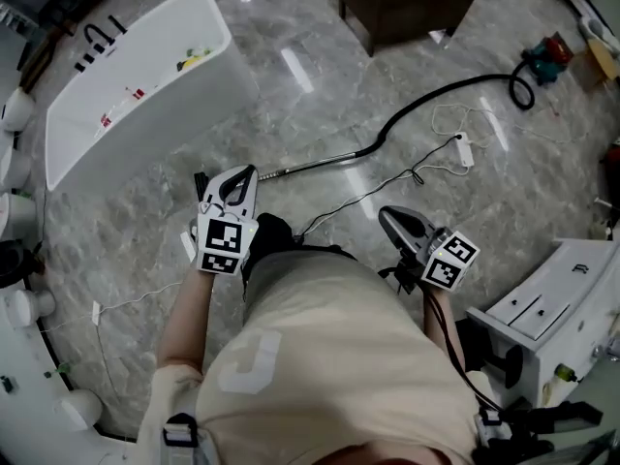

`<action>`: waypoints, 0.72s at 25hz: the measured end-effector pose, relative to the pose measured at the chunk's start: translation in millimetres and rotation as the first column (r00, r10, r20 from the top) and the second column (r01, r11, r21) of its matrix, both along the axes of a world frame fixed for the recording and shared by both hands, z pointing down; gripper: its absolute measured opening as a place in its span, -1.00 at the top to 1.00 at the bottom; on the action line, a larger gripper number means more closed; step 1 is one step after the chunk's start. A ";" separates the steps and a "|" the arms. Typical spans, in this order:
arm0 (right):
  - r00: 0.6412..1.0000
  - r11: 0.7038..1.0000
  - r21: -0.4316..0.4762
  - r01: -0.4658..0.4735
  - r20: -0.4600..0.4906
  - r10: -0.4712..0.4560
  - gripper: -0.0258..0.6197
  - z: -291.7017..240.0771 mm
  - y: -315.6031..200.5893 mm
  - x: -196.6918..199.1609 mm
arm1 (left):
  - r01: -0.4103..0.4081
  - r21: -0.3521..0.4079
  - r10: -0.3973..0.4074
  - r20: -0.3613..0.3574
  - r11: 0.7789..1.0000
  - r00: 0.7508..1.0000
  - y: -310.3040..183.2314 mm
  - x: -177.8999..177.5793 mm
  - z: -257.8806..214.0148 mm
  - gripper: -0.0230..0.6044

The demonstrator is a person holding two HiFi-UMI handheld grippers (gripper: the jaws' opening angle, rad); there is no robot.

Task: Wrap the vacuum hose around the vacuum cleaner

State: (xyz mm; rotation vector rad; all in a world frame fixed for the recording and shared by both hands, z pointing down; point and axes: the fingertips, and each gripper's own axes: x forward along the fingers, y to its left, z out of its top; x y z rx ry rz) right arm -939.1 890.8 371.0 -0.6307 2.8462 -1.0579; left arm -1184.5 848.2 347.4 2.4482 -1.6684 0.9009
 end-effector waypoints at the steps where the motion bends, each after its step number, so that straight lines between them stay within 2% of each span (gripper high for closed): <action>1: 1.000 1.000 -0.010 -0.014 0.004 0.014 0.91 2.4 -0.8 3.2 | -0.032 0.037 0.031 0.025 0.999 0.999 -8.2 10.8 -5.8 0.91; 4: 0.998 0.997 -0.070 -0.034 0.058 0.039 0.91 10.2 -12.1 -0.7 | -0.087 0.110 0.080 0.068 0.990 0.994 -27.3 30.0 -13.5 0.91; 6: 0.997 0.996 -0.087 -0.013 0.073 0.020 0.91 12.7 -19.5 -18.9 | -0.116 0.108 0.108 0.081 0.987 0.991 -33.4 30.1 -5.2 0.91; 11: 0.999 0.996 -0.082 0.035 0.038 -0.032 0.91 12.8 -38.0 -54.7 | -0.146 -0.008 0.146 0.024 0.989 0.989 -50.9 19.3 49.9 0.91; 15: 0.999 0.985 -0.168 -0.029 0.025 0.034 0.91 28.6 -70.2 -59.7 | -0.205 -0.071 0.208 0.043 0.976 0.977 -95.7 12.6 100.6 0.91; 18: 0.993 0.960 -0.254 -0.117 -0.008 0.119 0.91 45.1 -109.1 -63.8 | -0.264 -0.152 0.273 0.043 0.953 0.961 -138.2 0.8 149.1 0.91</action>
